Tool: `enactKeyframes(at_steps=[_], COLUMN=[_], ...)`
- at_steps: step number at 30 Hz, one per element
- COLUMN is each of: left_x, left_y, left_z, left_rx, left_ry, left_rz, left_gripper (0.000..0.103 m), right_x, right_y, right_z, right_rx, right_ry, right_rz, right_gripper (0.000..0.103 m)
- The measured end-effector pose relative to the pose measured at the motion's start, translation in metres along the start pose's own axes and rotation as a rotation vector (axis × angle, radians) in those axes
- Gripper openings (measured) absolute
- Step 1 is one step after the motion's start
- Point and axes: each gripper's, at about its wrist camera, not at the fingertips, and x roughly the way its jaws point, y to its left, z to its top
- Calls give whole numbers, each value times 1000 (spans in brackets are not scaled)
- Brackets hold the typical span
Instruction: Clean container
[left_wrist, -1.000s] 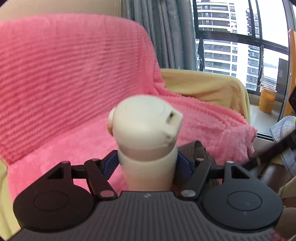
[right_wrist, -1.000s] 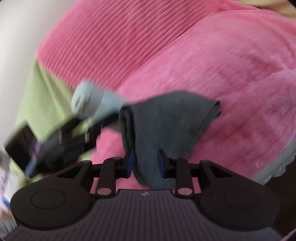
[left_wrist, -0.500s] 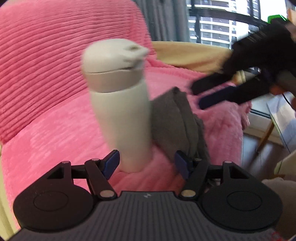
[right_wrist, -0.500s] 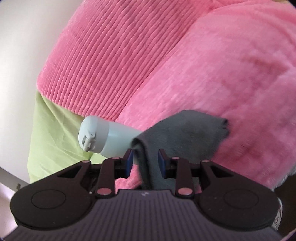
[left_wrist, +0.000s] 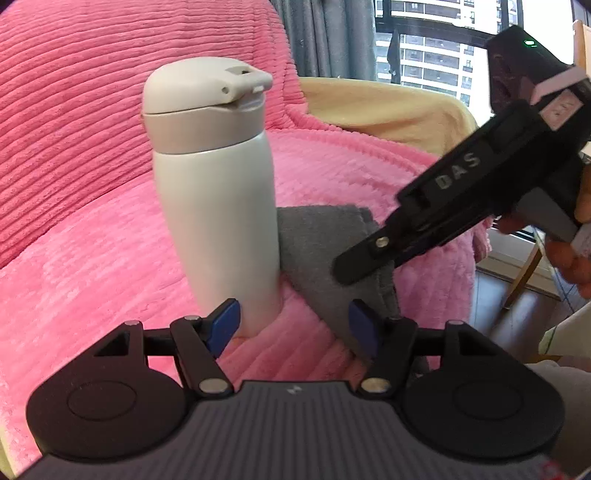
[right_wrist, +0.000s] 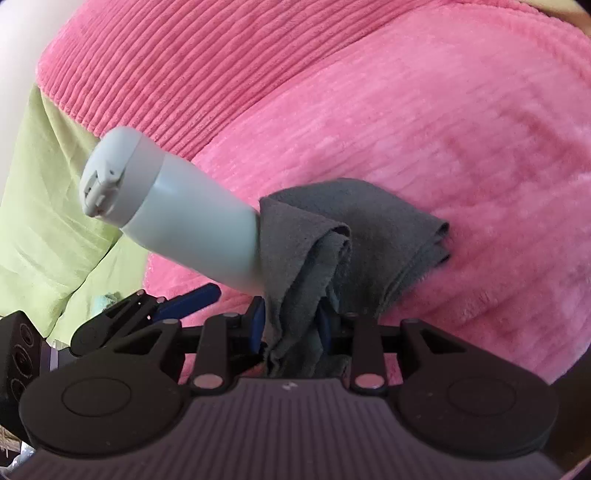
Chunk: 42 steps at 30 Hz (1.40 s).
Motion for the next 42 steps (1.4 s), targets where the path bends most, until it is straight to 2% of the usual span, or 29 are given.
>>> enactKeyframes(at_steps=[3, 6, 10, 17, 20, 21, 22, 23, 26, 30, 32, 33, 38, 40, 41, 42], left_x=[0, 2, -4, -3, -1, -2, -4, -6, -15, -31, -33, -33, -24, -19, -17, -15], left_y=[4, 2, -1, 4, 3, 3, 4, 6, 12, 22, 23, 23, 24, 22, 20, 19], left_z=[-1, -1, 1, -7, -7, -7, -7, -5, 3, 26, 38, 43, 62, 66, 66, 66], left_rx=[-11, -6, -8, -11, -4, -6, -8, -9, 7, -28, -29, -25, -4, 19, 34, 47], left_ry=[4, 8, 7, 13, 19, 19, 18, 16, -2, -78, -112, -126, -157, -166, -171, -176], left_rz=[-3, -3, 0, -4, 4, 10, 15, 22, 55, 36, 44, 52, 39, 52, 66, 76], left_gripper=[67, 67, 67, 68, 68, 67, 67, 67, 68, 77, 85, 85, 85, 77, 68, 68], right_x=[-17, -22, -9, 17, 23, 24, 24, 22, 6, -24, -44, -53, -83, -89, -91, -93], right_y=[-7, -23, -14, -6, -1, 1, 0, -1, -10, -25, -24, -22, -5, 2, 6, 10], right_z=[-4, -4, 3, -7, -10, -8, -6, -5, 0, 9, 15, 19, 35, 40, 42, 43], right_rx=[21, 98, 46, 21, -5, -15, -20, -5, 24, 92, 90, 79, 10, -24, -47, -73], right_ry=[-64, -109, -115, -50, -58, -64, -73, -83, -145, -235, -296, -325, -392, -398, -397, -396], right_rz=[-16, 43, 68, 65, 42, 41, 69, 94, 123, 182, 205, 208, 229, 238, 244, 252], right_gripper=[27, 27, 27, 27, 21, 11, 5, 4, 4, 4, 4, 4, 5, 5, 5, 5])
